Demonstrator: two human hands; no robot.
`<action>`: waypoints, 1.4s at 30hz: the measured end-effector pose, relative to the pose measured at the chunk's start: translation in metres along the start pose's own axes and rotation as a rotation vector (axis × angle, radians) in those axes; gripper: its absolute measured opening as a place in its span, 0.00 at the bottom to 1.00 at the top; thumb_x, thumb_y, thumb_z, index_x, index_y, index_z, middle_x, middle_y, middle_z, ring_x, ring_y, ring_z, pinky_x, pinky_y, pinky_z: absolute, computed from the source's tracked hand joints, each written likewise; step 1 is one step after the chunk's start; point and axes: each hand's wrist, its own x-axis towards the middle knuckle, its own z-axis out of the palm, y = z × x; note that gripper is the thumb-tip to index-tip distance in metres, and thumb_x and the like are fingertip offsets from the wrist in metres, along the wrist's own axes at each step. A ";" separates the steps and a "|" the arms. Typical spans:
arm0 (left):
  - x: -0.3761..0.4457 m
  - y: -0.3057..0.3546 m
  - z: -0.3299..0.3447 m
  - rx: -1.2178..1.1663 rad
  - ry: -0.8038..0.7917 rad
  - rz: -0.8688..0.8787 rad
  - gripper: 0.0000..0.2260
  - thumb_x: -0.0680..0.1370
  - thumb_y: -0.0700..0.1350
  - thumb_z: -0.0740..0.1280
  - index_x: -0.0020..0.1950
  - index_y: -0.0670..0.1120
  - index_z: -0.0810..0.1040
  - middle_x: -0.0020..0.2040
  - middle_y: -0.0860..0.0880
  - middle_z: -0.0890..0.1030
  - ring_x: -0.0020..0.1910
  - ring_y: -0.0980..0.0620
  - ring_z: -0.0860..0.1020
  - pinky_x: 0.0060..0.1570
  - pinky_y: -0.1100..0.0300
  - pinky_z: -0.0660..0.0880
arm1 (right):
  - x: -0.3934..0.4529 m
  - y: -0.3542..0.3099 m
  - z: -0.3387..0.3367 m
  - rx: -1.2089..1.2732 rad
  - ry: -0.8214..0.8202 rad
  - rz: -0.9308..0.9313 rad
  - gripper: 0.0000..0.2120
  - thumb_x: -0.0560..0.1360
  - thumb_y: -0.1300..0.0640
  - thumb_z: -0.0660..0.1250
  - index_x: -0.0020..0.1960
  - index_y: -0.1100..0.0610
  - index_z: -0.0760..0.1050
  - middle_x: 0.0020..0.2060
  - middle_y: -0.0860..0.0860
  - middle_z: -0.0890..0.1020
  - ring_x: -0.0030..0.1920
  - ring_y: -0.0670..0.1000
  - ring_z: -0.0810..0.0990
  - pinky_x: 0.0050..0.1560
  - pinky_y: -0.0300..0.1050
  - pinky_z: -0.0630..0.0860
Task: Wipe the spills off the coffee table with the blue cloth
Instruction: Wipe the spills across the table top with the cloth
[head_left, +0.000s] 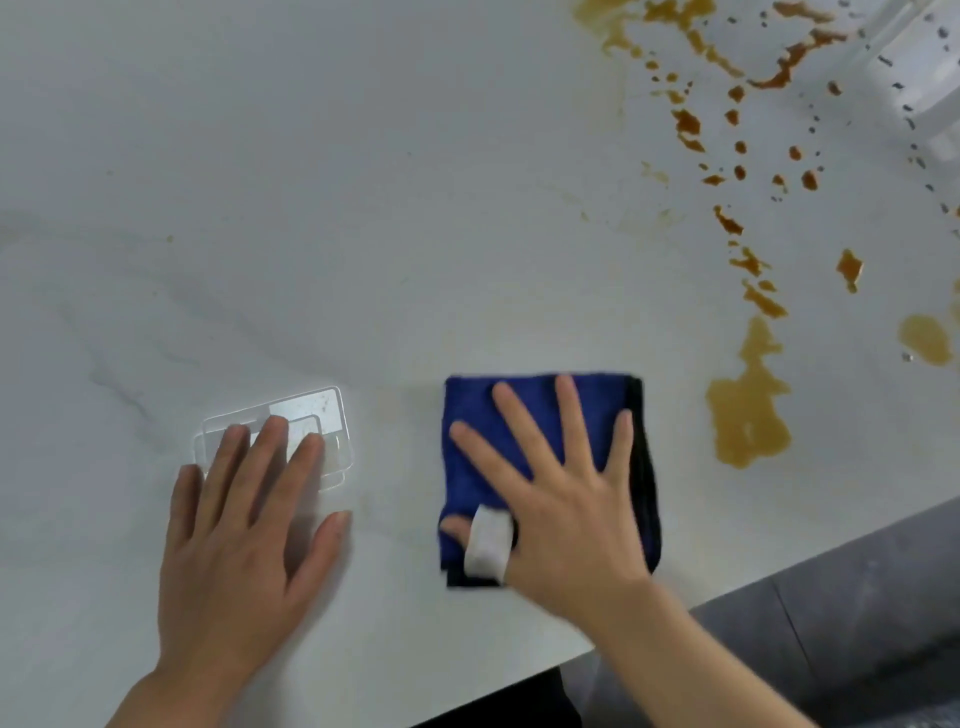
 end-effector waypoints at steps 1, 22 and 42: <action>-0.001 0.000 0.000 -0.003 0.002 -0.003 0.32 0.77 0.65 0.43 0.72 0.48 0.66 0.74 0.49 0.60 0.74 0.48 0.56 0.71 0.42 0.54 | 0.007 0.010 -0.002 -0.012 -0.004 0.035 0.32 0.71 0.30 0.51 0.71 0.41 0.62 0.73 0.50 0.63 0.73 0.66 0.57 0.62 0.77 0.52; 0.001 -0.001 0.000 -0.043 0.053 -0.016 0.32 0.77 0.65 0.44 0.71 0.47 0.68 0.74 0.48 0.62 0.74 0.48 0.56 0.71 0.44 0.53 | 0.018 0.107 -0.017 -0.072 -0.090 0.236 0.34 0.68 0.26 0.36 0.71 0.34 0.37 0.76 0.44 0.44 0.75 0.59 0.39 0.68 0.71 0.42; 0.002 -0.002 0.001 -0.026 0.045 -0.004 0.32 0.77 0.65 0.44 0.70 0.47 0.69 0.73 0.47 0.65 0.73 0.47 0.58 0.70 0.42 0.55 | 0.020 0.102 -0.019 -0.054 -0.112 0.195 0.35 0.68 0.26 0.36 0.72 0.36 0.42 0.76 0.46 0.49 0.76 0.60 0.42 0.68 0.72 0.45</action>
